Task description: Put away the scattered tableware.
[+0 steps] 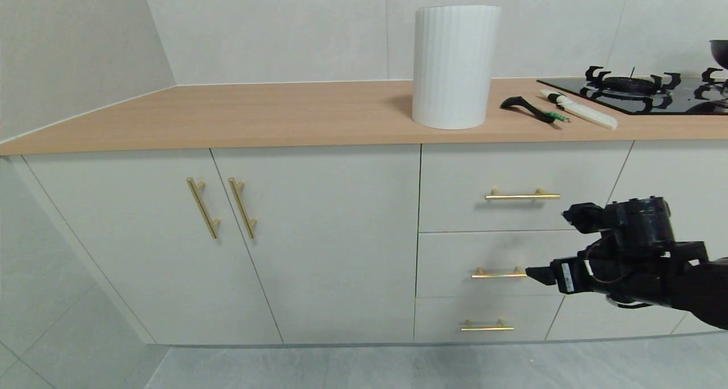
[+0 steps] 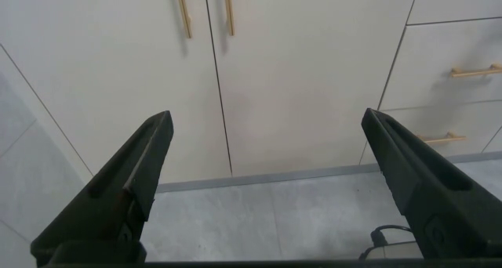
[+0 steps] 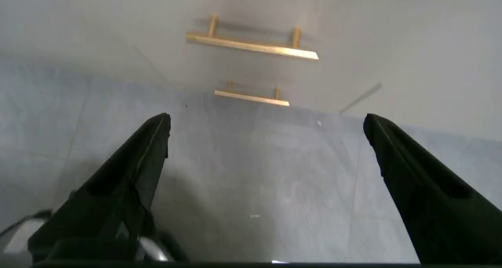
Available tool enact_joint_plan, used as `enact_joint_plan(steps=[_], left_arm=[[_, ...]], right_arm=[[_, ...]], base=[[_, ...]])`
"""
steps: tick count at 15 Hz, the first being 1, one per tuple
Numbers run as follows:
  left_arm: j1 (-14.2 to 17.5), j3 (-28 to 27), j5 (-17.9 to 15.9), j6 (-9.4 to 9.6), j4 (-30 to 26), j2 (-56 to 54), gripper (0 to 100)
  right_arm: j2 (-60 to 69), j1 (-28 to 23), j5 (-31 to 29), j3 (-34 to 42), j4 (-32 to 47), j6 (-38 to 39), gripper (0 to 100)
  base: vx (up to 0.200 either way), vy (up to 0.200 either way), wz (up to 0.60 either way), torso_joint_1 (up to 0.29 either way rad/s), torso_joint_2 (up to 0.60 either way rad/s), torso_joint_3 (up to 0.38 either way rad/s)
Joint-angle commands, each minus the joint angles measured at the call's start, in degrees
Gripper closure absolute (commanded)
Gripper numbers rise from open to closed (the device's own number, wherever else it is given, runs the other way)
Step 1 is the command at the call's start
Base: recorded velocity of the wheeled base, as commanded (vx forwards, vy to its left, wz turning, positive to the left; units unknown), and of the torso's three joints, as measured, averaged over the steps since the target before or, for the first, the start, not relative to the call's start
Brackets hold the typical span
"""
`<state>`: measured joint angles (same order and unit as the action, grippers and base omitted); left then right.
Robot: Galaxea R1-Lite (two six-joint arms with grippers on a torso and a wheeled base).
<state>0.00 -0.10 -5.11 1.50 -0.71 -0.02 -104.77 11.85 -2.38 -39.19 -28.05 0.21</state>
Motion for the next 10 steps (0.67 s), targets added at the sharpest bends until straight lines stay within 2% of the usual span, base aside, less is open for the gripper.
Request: enact_joint_plan(steps=[1,8,10], left_arm=[[0.0,0.0,0.0,-0.01,0.0,0.0,0],[0.0,0.0,0.1,-0.01,0.0,0.0,0],[0.0,0.0,0.0,-0.01,0.0,0.0,0]], right_arm=[[-10.1,1.2,0.0,-5.1,-0.5,0.1,0],[-19.4,1.2,-0.2,-5.2,-12.0,1.9,0],[-24.3,1.2,-2.4,-5.2,-20.5,2.1,0]], base=[[0.0,0.0,0.0,0.0,0.0,0.0],[0.0,0.0,0.0,0.0,0.0,0.0],[0.0,0.0,0.0,0.0,0.0,0.0]])
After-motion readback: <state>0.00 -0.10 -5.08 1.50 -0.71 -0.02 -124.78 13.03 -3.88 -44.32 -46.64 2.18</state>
